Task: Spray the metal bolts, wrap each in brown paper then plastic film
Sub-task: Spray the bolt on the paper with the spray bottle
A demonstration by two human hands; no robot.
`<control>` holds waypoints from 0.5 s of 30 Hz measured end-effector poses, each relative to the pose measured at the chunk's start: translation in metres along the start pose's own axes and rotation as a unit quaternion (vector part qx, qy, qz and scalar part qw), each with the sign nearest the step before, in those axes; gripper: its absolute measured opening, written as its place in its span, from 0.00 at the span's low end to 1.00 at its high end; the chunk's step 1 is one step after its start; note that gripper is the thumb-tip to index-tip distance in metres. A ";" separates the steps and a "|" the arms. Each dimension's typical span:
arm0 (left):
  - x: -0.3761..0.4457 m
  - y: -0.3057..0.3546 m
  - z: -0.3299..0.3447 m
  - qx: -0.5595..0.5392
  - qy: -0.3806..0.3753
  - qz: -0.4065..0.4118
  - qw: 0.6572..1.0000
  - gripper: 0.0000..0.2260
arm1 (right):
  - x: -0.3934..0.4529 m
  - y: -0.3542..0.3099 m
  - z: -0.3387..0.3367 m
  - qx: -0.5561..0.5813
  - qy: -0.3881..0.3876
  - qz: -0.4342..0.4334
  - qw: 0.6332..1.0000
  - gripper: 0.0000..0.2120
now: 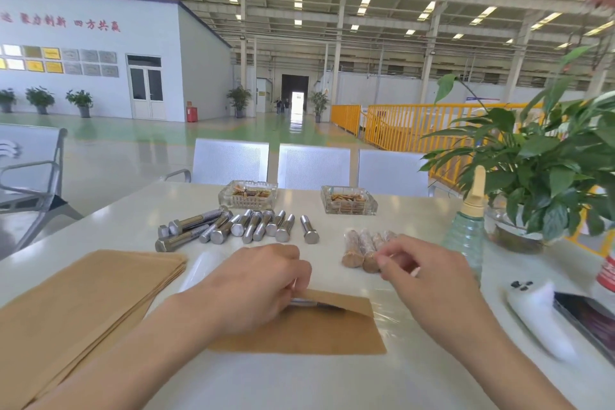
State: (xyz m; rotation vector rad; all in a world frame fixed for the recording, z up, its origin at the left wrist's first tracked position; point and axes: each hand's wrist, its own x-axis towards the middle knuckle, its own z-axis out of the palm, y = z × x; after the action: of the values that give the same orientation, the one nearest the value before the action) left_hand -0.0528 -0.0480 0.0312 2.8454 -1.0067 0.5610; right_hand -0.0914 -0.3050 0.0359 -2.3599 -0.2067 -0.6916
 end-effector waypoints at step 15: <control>-0.016 0.022 0.013 0.058 -0.035 0.029 0.997 0.08 | 0.037 -0.004 0.063 -0.160 -0.279 -0.171 0.931 0.10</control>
State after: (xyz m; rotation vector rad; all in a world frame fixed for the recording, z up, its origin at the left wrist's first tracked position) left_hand -0.0742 -0.0580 0.0119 2.9645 -1.1061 0.5453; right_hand -0.0340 -0.2628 0.0173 -2.8249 -0.8235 -0.1876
